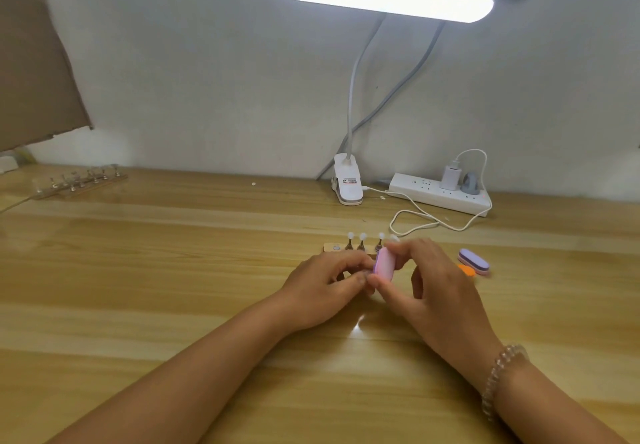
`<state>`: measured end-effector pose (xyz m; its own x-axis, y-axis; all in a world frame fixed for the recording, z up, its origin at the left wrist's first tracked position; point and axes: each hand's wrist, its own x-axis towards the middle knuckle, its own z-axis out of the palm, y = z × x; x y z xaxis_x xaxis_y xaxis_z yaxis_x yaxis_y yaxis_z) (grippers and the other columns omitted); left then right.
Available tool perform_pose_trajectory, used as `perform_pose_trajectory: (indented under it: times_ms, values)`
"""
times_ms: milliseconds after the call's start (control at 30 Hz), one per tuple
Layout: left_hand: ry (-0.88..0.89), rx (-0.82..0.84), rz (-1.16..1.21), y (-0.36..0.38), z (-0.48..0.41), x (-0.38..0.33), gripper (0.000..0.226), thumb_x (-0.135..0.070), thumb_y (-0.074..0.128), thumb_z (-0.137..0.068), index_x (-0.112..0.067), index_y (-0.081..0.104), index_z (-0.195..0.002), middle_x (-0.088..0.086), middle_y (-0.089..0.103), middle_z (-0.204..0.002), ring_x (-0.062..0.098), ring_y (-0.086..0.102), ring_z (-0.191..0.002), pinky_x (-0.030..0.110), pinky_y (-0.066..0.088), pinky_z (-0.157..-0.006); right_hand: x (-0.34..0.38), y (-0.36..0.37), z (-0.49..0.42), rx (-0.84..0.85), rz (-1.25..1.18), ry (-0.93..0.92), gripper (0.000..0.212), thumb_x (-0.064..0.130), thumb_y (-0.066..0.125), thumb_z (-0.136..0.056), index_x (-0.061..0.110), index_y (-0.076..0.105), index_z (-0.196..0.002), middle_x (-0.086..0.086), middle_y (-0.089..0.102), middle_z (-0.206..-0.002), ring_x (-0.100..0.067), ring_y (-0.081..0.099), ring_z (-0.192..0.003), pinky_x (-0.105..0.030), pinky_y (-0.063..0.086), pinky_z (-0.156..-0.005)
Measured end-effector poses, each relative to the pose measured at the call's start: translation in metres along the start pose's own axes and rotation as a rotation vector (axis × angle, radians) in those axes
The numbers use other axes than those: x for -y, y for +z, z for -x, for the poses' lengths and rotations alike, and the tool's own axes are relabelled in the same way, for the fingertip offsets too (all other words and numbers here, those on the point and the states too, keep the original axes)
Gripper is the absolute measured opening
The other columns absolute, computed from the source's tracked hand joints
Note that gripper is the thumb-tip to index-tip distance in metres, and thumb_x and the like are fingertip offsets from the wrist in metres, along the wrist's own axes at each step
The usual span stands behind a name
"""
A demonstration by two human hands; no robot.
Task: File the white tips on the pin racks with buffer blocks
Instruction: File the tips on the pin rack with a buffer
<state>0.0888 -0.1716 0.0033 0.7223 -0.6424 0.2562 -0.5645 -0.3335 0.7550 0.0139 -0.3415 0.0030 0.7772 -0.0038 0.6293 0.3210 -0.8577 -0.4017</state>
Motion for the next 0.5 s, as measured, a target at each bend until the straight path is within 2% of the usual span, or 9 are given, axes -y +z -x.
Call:
perform_pose_trajectory:
  times_ms: [100, 267, 333, 400, 500]
  values:
    - [-0.008, -0.008, 0.017, -0.0001, -0.0006, 0.0011, 0.025, -0.031, 0.046, -0.087, -0.028, 0.069, -0.098, -0.008, 0.069, -0.095, 0.024, 0.061, -0.093, 0.051, 0.048, -0.087, 0.0036, -0.0001, 0.0034, 0.073, -0.017, -0.043, 0.038, 0.048, 0.069, -0.077, 0.025, 0.061, -0.105, 0.016, 0.054, -0.089, 0.007, 0.048, -0.066, -0.015, 0.033, -0.055]
    - [0.010, 0.023, -0.039, 0.0011, -0.0002, 0.0012, 0.019, -0.035, 0.048, -0.090, -0.038, 0.067, -0.092, -0.017, 0.068, -0.089, 0.019, 0.062, -0.090, 0.051, 0.048, -0.084, -0.0025, 0.0018, -0.0005, -0.007, -0.098, 0.069, 0.036, 0.041, 0.072, -0.076, 0.025, 0.059, -0.105, 0.016, 0.055, -0.093, -0.002, 0.050, -0.066, -0.030, 0.045, -0.060]
    - [0.015, 0.014, -0.014, 0.0000, -0.0004, 0.0000, 0.019, -0.036, 0.048, -0.089, -0.038, 0.067, -0.091, -0.017, 0.067, -0.087, 0.020, 0.061, -0.090, 0.052, 0.047, -0.085, -0.0022, 0.0020, 0.0017, 0.009, -0.068, 0.036, 0.036, 0.040, 0.072, -0.077, 0.024, 0.058, -0.106, 0.016, 0.053, -0.094, 0.000, 0.049, -0.065, -0.027, 0.043, -0.058]
    - [0.005, -0.012, 0.036, -0.0014, -0.0014, -0.0001, 0.026, -0.035, 0.047, -0.089, -0.028, 0.070, -0.098, -0.009, 0.070, -0.094, 0.024, 0.061, -0.094, 0.053, 0.047, -0.089, 0.0000, 0.0026, 0.0051, 0.086, -0.005, -0.022, 0.038, 0.045, 0.069, -0.077, 0.027, 0.055, -0.107, 0.019, 0.050, -0.093, 0.000, 0.050, -0.067, -0.019, 0.038, -0.055]
    - [-0.004, -0.015, 0.040, -0.0016, -0.0017, 0.0005, 0.030, -0.036, 0.048, -0.089, -0.021, 0.071, -0.104, -0.004, 0.071, -0.098, 0.026, 0.061, -0.097, 0.053, 0.047, -0.091, -0.0003, 0.0035, 0.0047, 0.093, 0.001, 0.002, 0.036, 0.046, 0.070, -0.076, 0.032, 0.052, -0.104, 0.019, 0.052, -0.091, -0.002, 0.051, -0.068, -0.022, 0.038, -0.053]
